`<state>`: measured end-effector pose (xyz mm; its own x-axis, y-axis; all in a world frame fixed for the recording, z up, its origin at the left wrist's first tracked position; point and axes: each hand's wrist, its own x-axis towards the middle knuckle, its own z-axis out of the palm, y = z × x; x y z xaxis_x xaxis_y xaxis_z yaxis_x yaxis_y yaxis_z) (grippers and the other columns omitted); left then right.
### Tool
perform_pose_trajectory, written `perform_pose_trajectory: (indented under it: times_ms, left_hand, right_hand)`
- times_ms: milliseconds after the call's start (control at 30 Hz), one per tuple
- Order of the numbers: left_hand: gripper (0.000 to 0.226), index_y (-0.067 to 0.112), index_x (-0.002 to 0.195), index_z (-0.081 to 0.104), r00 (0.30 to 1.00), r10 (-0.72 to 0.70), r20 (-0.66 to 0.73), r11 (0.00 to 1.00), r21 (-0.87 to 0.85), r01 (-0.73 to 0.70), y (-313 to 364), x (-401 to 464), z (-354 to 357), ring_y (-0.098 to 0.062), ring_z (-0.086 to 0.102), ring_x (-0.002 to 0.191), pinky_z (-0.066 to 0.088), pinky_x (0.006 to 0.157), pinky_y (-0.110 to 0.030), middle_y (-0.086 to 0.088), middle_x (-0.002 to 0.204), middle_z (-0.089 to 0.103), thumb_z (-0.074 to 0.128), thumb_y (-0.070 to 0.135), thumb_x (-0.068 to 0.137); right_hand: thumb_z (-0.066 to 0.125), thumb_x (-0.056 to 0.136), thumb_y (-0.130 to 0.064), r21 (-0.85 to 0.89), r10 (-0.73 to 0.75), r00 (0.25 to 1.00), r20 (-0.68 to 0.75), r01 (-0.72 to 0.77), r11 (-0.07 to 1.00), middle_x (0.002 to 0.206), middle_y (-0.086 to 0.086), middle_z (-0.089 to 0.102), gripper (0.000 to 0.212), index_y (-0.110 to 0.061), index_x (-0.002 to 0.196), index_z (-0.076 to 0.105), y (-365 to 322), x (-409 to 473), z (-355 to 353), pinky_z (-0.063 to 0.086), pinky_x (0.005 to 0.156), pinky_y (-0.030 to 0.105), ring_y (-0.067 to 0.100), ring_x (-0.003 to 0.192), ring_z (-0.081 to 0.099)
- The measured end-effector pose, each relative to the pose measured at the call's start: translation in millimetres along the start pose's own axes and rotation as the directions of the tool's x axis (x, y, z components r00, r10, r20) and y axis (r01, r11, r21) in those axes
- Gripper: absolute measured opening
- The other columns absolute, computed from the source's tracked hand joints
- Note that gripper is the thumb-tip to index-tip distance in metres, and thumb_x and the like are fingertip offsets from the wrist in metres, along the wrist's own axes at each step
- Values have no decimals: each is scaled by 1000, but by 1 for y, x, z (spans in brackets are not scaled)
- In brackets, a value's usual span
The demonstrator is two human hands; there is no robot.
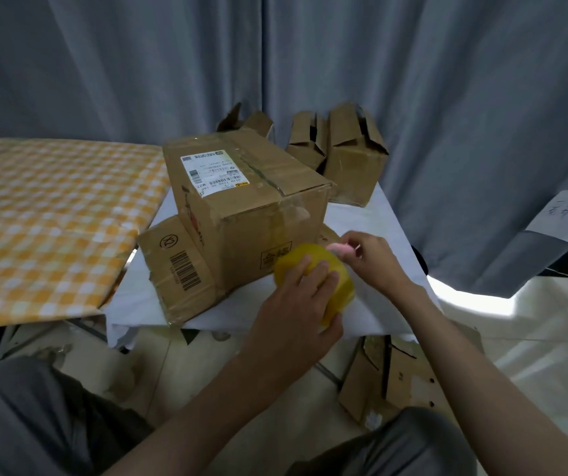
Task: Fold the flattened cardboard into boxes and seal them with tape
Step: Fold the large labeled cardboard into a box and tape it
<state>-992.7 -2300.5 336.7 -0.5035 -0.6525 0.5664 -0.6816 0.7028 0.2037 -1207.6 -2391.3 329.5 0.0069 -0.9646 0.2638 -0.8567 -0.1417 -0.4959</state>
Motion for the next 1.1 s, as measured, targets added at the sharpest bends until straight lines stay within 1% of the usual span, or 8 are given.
perform_pose_trajectory:
  times_ms: [133, 200, 267, 333, 467, 667, 833, 1100]
  left_hand:
    - [50, 10, 130, 61, 1000, 7, 19, 1000, -8, -7, 2, -2, 0, -30, 48, 134, 51, 98, -38, -8, 138, 57, 54, 37, 89]
    - [51, 10, 131, 61, 1000, 5, 25, 1000, -9, -5, 5, -3, -1, -29, 47, 135, 50, 99, -37, -7, 139, 57, 51, 38, 89]
    - [51, 11, 132, 60, 999, 8, 38, 999, -33, -7, 7, -3, -3, -27, 47, 136, 49, 100, -35, -6, 140, 56, 49, 38, 91]
    - [47, 12, 130, 60, 999, 8, 34, 996, -88, -5, 7, -5, -1, -25, 49, 134, 50, 97, -32, -4, 140, 56, 48, 38, 92]
    - [29, 15, 112, 60, 992, -118, -54, 930, -355, 91, 5, 1, -12, -15, 61, 93, 52, 67, -23, 0, 119, 60, 50, 35, 94]
    - [52, 16, 121, 61, 970, -240, -28, 905, -369, 213, -17, 26, -24, -9, 49, 100, 36, 80, -14, 2, 114, 53, 60, 55, 86]
    - [86, 20, 132, 56, 912, -253, 323, 925, -194, 326, -16, 42, -36, -15, 45, 113, 40, 92, -32, 3, 120, 50, 52, 79, 69]
    - [54, 19, 123, 65, 981, -163, 105, 952, -245, 184, -11, 41, -51, -12, 51, 100, 42, 79, -27, 5, 108, 52, 74, 49, 80]
  right_hand:
    - [62, 88, -35, -66, 122, 980, 157, -113, 991, 93, 7, 72, 17, -24, 89, 76, 6, -8, 11, 53, 77, 38, 28, 90, 66]
    - [67, 87, -35, -38, 98, 994, 43, -96, 995, 87, 3, 66, 20, -22, 96, 78, -4, -14, 6, 51, 77, 36, 25, 86, 64]
    - [66, 94, -25, 273, 121, 992, -38, -106, 956, 79, -6, 65, 14, -19, 94, 78, -26, -26, -10, 51, 73, 29, 12, 77, 63]
    - [55, 100, -37, 578, 151, 970, 189, -234, 782, 91, 4, 73, 29, -16, 99, 76, -48, -42, -27, 54, 78, 25, 11, 86, 68]
    - [57, 99, -24, 664, 98, 910, 403, -364, 653, 112, 10, 72, 23, -15, 115, 70, -55, -64, -37, 49, 95, 35, 23, 110, 64]
    - [61, 94, -6, 722, 56, 823, 565, -527, 449, 125, 13, 68, 33, -7, 127, 65, -58, -80, -45, 49, 105, 39, 28, 118, 64]
    - [62, 92, -3, 751, 57, 878, 475, -438, 494, 123, 17, 68, 31, -2, 124, 65, -67, -97, -37, 48, 106, 41, 33, 119, 62]
    - [68, 87, 4, 770, 122, 955, 271, -291, 567, 108, 16, 72, 26, -4, 112, 70, -87, -103, -34, 53, 97, 34, 32, 108, 65]
